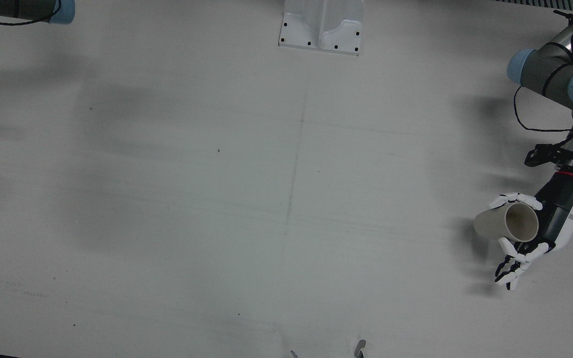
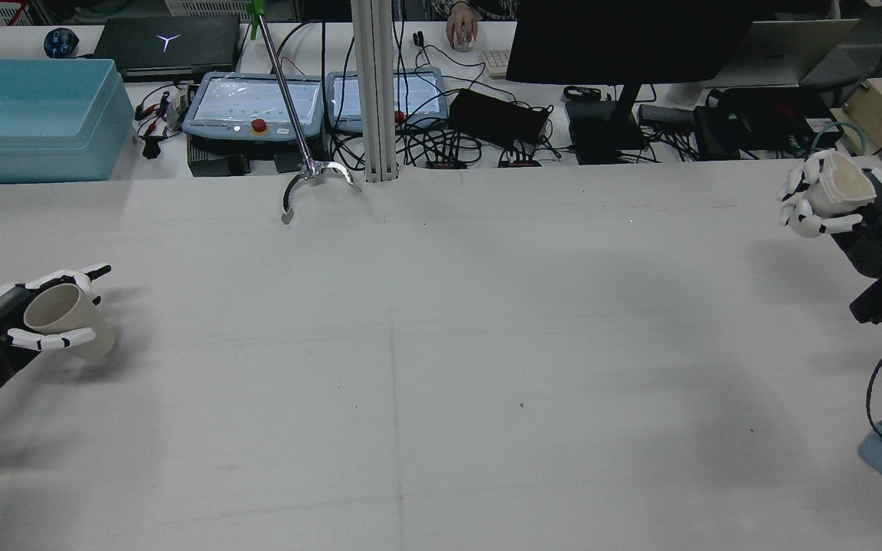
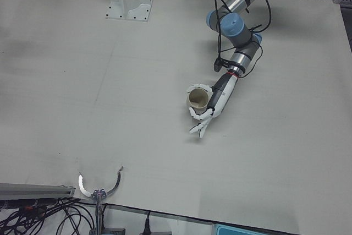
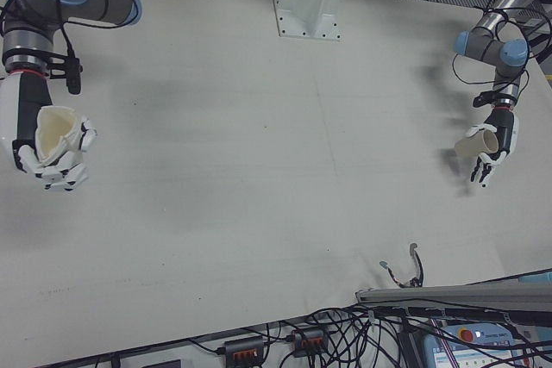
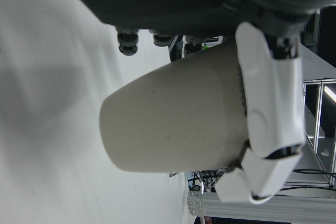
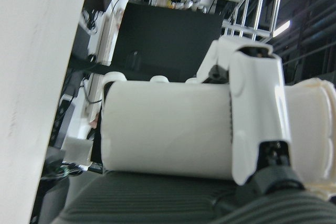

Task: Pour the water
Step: 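Withdraw both hands holding their cups back toward the table edges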

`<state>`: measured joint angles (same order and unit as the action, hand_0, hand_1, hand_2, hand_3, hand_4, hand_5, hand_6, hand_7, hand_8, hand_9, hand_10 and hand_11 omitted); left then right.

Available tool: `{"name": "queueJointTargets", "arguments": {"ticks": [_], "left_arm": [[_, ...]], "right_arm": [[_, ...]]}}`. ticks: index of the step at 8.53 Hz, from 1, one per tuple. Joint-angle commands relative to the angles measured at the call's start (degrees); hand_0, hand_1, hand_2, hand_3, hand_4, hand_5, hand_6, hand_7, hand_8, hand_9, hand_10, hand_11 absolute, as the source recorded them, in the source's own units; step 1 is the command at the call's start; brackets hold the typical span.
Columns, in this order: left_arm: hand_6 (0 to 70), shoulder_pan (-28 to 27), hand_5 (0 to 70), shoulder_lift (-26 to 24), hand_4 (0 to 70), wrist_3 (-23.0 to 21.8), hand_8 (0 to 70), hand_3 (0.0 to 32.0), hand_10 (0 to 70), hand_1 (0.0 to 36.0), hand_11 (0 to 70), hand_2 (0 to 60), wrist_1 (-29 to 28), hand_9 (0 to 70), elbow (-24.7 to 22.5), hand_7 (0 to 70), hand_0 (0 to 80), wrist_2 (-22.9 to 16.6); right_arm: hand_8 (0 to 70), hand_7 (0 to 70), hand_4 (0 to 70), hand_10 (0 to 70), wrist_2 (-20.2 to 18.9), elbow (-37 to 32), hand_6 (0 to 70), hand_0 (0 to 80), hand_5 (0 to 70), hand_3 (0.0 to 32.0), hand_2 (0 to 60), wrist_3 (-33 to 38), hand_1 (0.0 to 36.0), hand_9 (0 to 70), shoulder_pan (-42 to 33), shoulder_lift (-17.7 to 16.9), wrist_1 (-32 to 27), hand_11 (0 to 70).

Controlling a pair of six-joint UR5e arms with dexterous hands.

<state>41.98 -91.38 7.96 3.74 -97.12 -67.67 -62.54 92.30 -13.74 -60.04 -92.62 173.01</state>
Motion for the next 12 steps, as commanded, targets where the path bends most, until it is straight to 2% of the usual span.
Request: {"name": "queueJointTargets", "arguments": {"ticks": [1, 2, 3, 4, 5, 6, 7, 8, 9, 10, 11, 12], "left_arm": [[8.7, 7.14, 70.0, 3.31, 47.1, 4.5, 0.7, 0.0, 4.2, 22.9, 7.3, 47.5, -5.58, 1.2, 1.67, 13.0, 51.5, -0.27], [9.3, 7.59, 70.0, 3.31, 48.4, 4.69, 0.8, 0.0, 4.3, 22.6, 7.4, 47.8, -7.32, 1.2, 3.41, 13.4, 51.4, -0.27], [9.7, 7.68, 70.0, 3.31, 49.7, 4.78, 0.9, 0.0, 4.3, 21.5, 7.4, 47.6, -8.21, 1.3, 4.21, 13.9, 50.7, -0.27], [9.5, 7.68, 70.0, 3.4, 49.5, 4.78, 0.9, 0.0, 4.2, 21.1, 7.1, 46.7, -8.31, 1.3, 4.48, 13.9, 50.3, -0.27], [9.3, 7.68, 70.0, 3.4, 49.1, 4.78, 0.8, 0.0, 4.1, 20.8, 7.0, 46.7, -8.4, 1.3, 4.48, 13.7, 50.0, -0.27], [9.2, 7.68, 70.0, 3.31, 48.9, 5.13, 0.8, 0.0, 4.1, 20.4, 7.0, 45.6, -8.31, 1.2, 4.48, 13.4, 50.0, -0.27], [9.3, 7.68, 70.0, 3.31, 49.1, 6.53, 0.8, 0.0, 3.9, 20.7, 6.7, 44.9, -8.4, 1.3, 4.57, 13.8, 50.3, -0.27], [9.8, 7.68, 70.0, 3.4, 49.9, 7.24, 0.9, 0.0, 3.8, 20.7, 6.7, 43.2, -8.4, 1.4, 4.65, 14.3, 50.9, -0.27], [9.9, 7.33, 70.0, 3.31, 50.1, 8.64, 0.9, 0.0, 3.8, 19.8, 6.5, 40.1, -10.05, 1.4, 6.05, 14.2, 50.9, -0.27], [9.8, 6.72, 70.0, 3.4, 49.1, 10.48, 0.9, 0.0, 3.7, 18.4, 6.3, 34.8, -10.41, 1.3, 7.19, 13.8, 50.8, -0.27], [7.6, 6.63, 68.0, 3.4, 38.6, 12.32, 0.5, 0.0, 1.2, 13.0, 2.6, 20.5, -11.2, 0.8, 7.99, 11.4, 48.3, -0.27], [5.5, 6.63, 51.5, 3.4, 33.3, 12.43, 0.1, 0.0, 0.0, 11.9, 0.3, 17.0, -11.21, 0.4, 8.6, 9.2, 47.6, -0.36]], "right_arm": [[38.5, 52.9, 14.2, 41.5, 0.05, -27.26, 43.6, 67.1, 70.0, 0.0, 60.0, 2.05, 36.0, 49.7, 0.27, 4.34, -19.25, 61.3], [39.8, 53.0, 14.3, 42.7, 0.31, -35.44, 44.3, 64.3, 70.0, 0.0, 60.0, 2.22, 36.0, 51.1, 0.45, 8.55, -21.73, 62.9], [41.5, 54.4, 17.7, 44.2, 0.66, -39.09, 46.7, 63.9, 70.0, 0.0, 60.0, 3.27, 36.0, 53.0, 0.27, 10.6, -24.8, 65.0], [41.6, 52.5, 17.9, 44.4, 0.67, -39.21, 46.8, 64.1, 70.0, 0.0, 60.0, 3.54, 36.0, 52.6, -0.68, 10.36, -25.44, 65.4], [24.7, 38.6, 21.9, 23.1, 0.41, -38.17, 30.2, 62.7, 51.3, 0.0, 28.0, 4.06, 27.4, 31.0, -2.26, 9.22, -25.62, 35.7], [6.0, 17.1, 22.3, 4.7, 0.14, -37.9, 14.7, 54.2, 33.1, 0.0, 1.2, 4.76, 15.7, 3.7, -2.54, 9.04, -27.1, 8.3], [1.6, 4.8, 18.2, 0.0, 0.05, -37.89, 8.0, 50.2, 19.6, 0.0, 0.0, 4.86, 9.8, 0.0, -2.63, 9.04, -27.2, 0.0], [0.2, 1.8, 13.2, 0.0, -0.03, -37.54, 5.3, 48.8, 10.2, 4.6, 0.0, 4.95, 8.0, 0.0, -3.59, 9.12, -27.2, 0.0], [0.0, 1.7, 7.9, 0.0, -0.12, -35.89, 3.9, 48.2, 6.3, 11.0, 0.0, 4.86, 7.6, 0.0, -4.12, 8.95, -27.12, 0.0], [0.0, 2.6, 4.6, 0.0, -0.21, -35.09, 3.0, 47.8, 5.1, 16.2, 0.0, 4.86, 7.6, 0.0, -4.64, 8.95, -27.12, 0.0], [0.2, 3.9, 6.1, 0.0, -0.21, -34.99, 3.3, 47.7, 8.4, 15.6, 0.0, 4.86, 8.2, 0.0, -5.17, 8.95, -27.12, 0.0], [0.6, 5.0, 7.5, 0.0, -0.21, -34.91, 3.6, 47.7, 10.1, 14.2, 0.0, 4.86, 8.4, 0.0, -5.18, 8.95, -27.12, 0.0]]}}
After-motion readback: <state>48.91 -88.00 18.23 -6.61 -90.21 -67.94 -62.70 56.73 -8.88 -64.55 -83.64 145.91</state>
